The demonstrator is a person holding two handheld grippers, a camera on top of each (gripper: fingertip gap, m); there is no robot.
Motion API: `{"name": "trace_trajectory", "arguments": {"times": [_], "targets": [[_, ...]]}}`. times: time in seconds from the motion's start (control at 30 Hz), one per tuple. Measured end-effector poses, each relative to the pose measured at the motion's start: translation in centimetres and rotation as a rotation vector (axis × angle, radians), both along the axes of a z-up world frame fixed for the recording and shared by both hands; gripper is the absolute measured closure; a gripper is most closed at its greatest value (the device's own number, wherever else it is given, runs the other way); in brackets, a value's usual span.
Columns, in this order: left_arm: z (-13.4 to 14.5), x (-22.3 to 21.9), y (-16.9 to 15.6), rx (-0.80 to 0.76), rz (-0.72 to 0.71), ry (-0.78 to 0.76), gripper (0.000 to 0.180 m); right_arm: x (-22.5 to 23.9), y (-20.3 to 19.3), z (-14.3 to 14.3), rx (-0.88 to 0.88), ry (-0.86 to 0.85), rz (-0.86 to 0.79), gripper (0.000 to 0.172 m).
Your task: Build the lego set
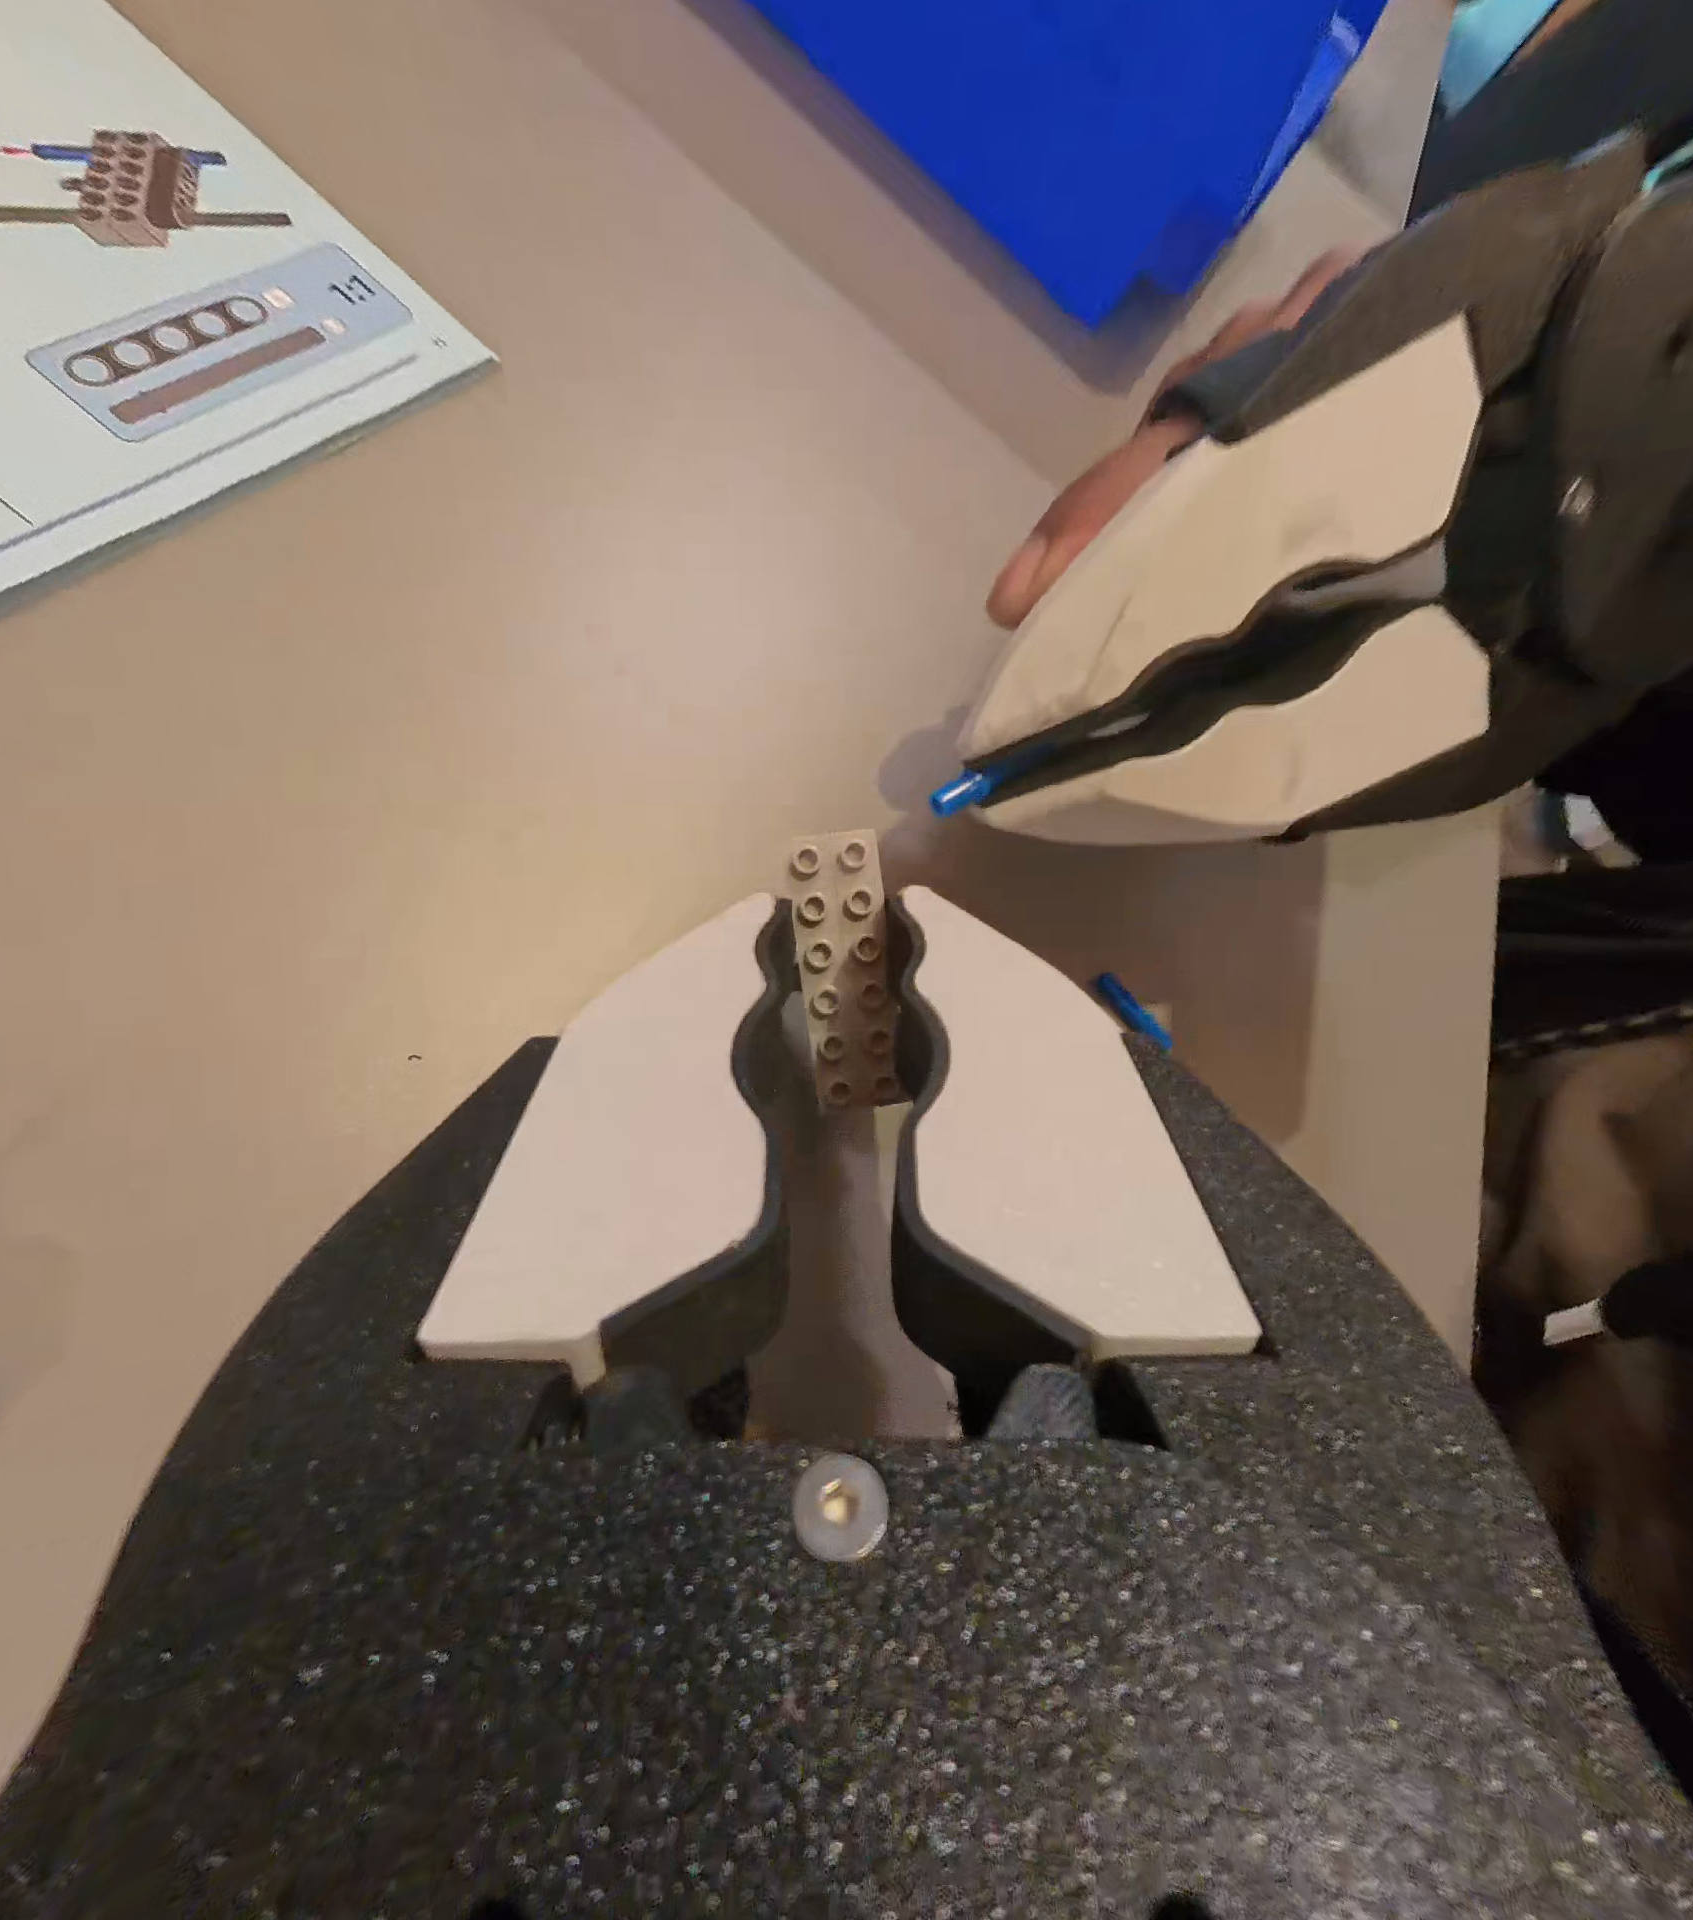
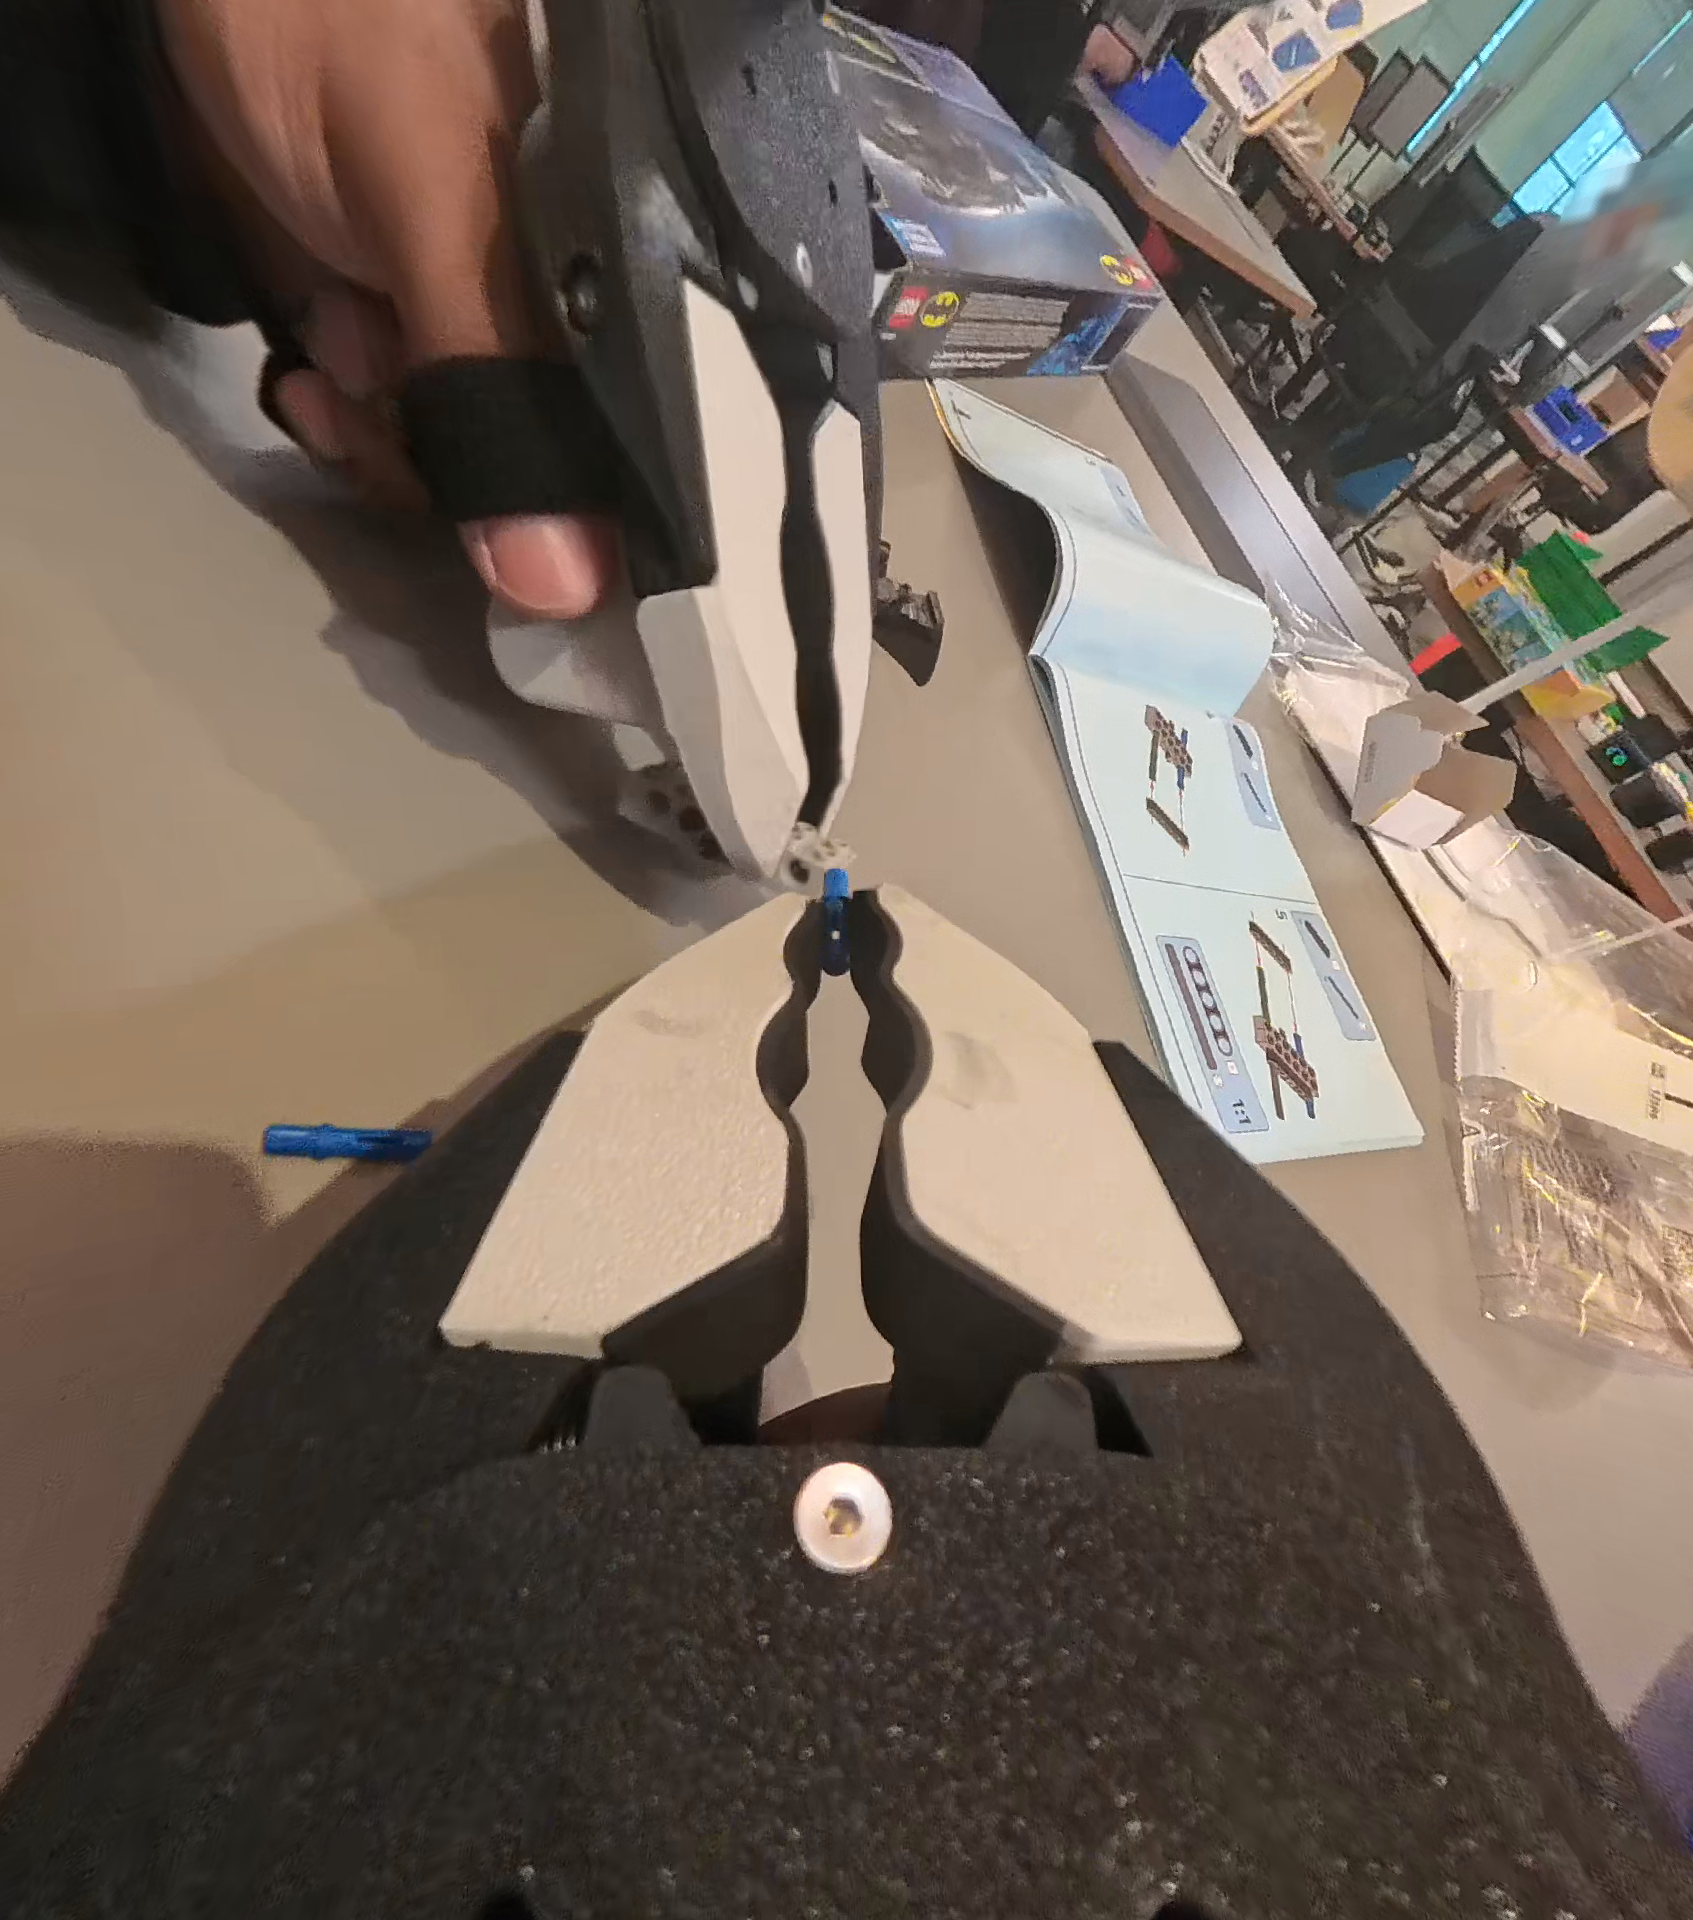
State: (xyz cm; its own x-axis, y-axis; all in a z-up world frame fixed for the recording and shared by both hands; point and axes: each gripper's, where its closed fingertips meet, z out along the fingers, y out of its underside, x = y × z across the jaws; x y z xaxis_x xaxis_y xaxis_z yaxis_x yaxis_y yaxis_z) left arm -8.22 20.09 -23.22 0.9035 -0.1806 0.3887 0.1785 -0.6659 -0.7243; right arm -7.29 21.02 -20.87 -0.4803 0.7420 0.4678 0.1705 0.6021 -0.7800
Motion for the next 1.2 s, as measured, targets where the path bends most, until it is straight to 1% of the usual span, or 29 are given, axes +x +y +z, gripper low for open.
{"name": "trace_trajectory", "arguments": {"times": [0.2,0.4,0.77,1.2], "targets": [[0.4,0.0,0.6,0.041,0.065,-0.03,0.164,-0.3,0.2,-0.7,0.017,-0.033,-0.055,0.167],[0.3,0.1,0.9,0.052,0.084,0.024,0.164,-0.4,0.3,-1.0,-0.011,-0.066,-0.068,0.167],[0.3,0.0,1.1,0.06,0.116,0.047,0.164,-0.6,0.3,-1.1,-0.008,-0.071,-0.116,0.167],[1.3,-0.4,1.5,0.14,0.176,0.119,0.164,-0.8,0.8,-0.3,-0.211,-0.119,-0.256,0.167]]}}
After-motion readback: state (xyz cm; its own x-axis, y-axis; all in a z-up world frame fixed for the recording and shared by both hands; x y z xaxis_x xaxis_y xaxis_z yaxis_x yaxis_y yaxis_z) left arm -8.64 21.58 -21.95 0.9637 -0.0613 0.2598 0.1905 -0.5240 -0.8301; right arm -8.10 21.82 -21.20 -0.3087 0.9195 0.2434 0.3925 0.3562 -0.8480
